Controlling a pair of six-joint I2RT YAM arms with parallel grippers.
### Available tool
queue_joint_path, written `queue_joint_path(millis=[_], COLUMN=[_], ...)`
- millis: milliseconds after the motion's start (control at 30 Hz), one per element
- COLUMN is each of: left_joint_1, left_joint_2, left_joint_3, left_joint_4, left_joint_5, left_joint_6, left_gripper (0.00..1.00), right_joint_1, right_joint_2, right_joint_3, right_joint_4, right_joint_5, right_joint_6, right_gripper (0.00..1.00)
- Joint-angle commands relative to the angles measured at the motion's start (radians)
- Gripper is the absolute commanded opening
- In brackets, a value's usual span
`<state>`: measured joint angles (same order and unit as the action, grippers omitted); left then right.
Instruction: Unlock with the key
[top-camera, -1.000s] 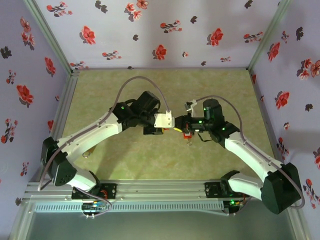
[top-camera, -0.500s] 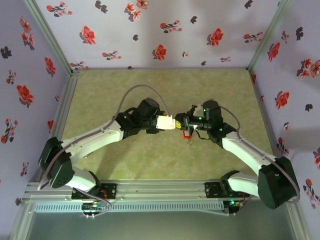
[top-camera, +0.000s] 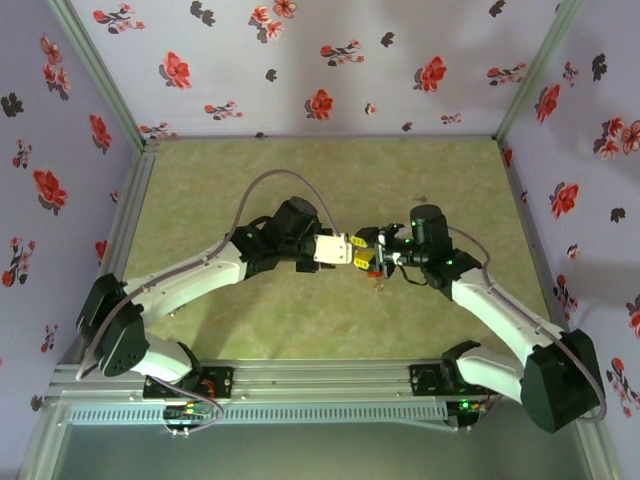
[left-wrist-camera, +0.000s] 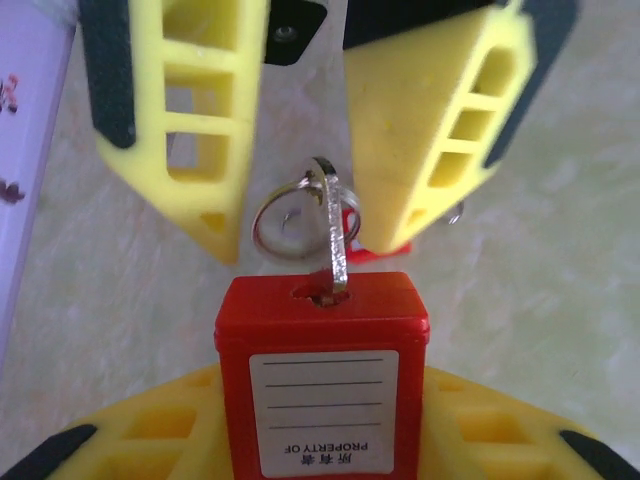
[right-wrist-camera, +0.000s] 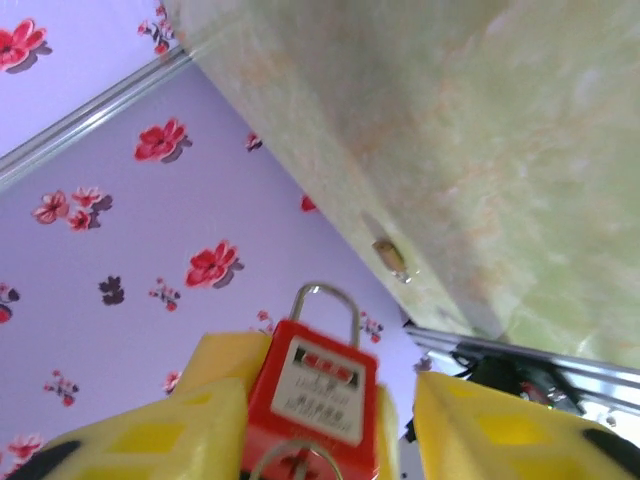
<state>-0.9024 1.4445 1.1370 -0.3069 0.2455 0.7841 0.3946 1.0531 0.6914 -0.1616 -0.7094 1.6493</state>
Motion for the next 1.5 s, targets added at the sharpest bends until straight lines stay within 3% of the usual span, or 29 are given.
queue_joint_path(millis=[0, 200, 467, 533, 600, 667, 767, 967, 1167, 1467], left_joint_1=[0.026, 0.052, 0.091, 0.105, 0.139, 0.175, 0.191, 0.194, 0.189, 0.183], left_joint_2=[-0.047, -0.031, 0.049, 0.048, 0.039, 0.046, 0.068, 0.102, 0.136, 0.157], left_joint_3=[0.039, 0.061, 0.153, 0.135, 0.087, 0.065, 0.072, 0.05, 0.078, 0.131], left_joint_4=[0.006, -0.078, -0.117, -0.013, 0.207, 0.403, 0.57, 0.81, 0.846, 0.71], left_joint_5=[0.145, 0.242, 0.45, 0.461, 0.476, 0.501, 0.5, 0.488, 0.426, 0.392], left_joint_6=[-0.041, -0.058, -0.182, -0.28, -0.476, -0.685, -0.879, -1.114, -1.224, -1.215], left_gripper=[0.0, 0.0, 0.0, 0.0, 0.0, 0.0, 0.0, 0.0, 0.0, 0.0], right_joint_1=[-0.06, -0.104, -0.098, -0.097, -0.095, -0.09, -0.085, -0.067, 0.067, 0.089], right_joint_2=[-0.055, -0.075, -0.023, -0.009, -0.019, -0.066, -0.136, -0.158, -0.116, -0.07], right_joint_3=[0.032, 0.051, 0.209, 0.243, 0.226, 0.163, 0.092, 0.016, 0.093, 0.182], right_joint_4=[-0.201, -0.255, -0.383, -0.501, -0.493, -0.361, -0.209, 0.064, 0.091, -0.061], right_joint_5=[0.018, 0.002, -0.05, -0.013, 0.004, 0.011, 0.031, 0.017, 0.156, 0.262], right_joint_6=[-0.11, -0.235, -0.513, -0.6, -0.613, -0.567, -0.531, -0.449, -0.606, -0.781], right_gripper=[0.54, 0.63, 0.65, 0.65, 0.65, 0.65, 0.64, 0.61, 0.59, 0.45])
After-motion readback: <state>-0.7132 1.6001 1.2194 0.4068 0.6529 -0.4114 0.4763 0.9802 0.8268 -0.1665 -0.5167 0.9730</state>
